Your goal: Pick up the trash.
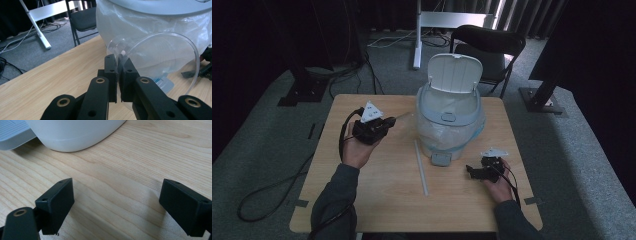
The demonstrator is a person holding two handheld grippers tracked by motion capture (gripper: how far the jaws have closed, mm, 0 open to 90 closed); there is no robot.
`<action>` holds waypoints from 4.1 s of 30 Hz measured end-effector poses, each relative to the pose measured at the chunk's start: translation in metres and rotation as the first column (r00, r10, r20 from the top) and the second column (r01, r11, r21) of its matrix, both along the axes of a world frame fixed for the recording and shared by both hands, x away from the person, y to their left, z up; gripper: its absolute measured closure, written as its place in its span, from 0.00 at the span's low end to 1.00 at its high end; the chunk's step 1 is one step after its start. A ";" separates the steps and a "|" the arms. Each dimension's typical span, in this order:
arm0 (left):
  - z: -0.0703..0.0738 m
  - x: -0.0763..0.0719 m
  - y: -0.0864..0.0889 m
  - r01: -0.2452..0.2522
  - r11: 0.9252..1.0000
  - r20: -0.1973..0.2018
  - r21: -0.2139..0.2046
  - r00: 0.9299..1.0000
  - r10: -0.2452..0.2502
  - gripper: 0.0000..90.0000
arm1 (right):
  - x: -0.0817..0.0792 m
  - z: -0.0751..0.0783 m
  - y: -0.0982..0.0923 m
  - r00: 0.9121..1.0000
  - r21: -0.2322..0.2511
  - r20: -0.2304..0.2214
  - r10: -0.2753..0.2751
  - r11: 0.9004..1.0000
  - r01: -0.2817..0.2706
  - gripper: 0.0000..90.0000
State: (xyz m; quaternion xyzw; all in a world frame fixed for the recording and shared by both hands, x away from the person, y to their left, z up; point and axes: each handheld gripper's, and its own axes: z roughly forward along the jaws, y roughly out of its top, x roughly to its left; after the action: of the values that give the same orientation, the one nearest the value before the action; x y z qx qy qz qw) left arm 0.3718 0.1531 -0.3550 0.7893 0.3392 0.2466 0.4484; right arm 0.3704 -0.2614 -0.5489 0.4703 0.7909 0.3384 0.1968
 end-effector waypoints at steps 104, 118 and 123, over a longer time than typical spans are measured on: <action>0.063 0.020 -0.025 0.001 0.999 0.148 -0.043 0.989 0.006 0.95 | 0.000 0.000 0.000 1.000 0.000 0.000 0.000 1.000 0.000 0.13; 0.064 0.028 -0.040 0.022 0.998 0.140 -0.051 0.990 -0.015 0.95 | 0.000 0.000 0.000 1.000 0.000 0.000 0.000 1.000 0.000 0.13; 0.066 0.030 -0.044 0.027 0.999 0.138 -0.042 0.990 -0.021 0.95 | 0.000 0.000 0.000 1.000 0.000 0.000 0.000 1.000 0.000 0.13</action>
State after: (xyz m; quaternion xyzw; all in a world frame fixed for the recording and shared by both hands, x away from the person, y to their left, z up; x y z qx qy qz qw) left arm 0.4021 0.1087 -0.2895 0.7646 0.3032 0.2876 0.4907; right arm 0.3704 -0.2614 -0.5489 0.4701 0.7910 0.3385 0.1969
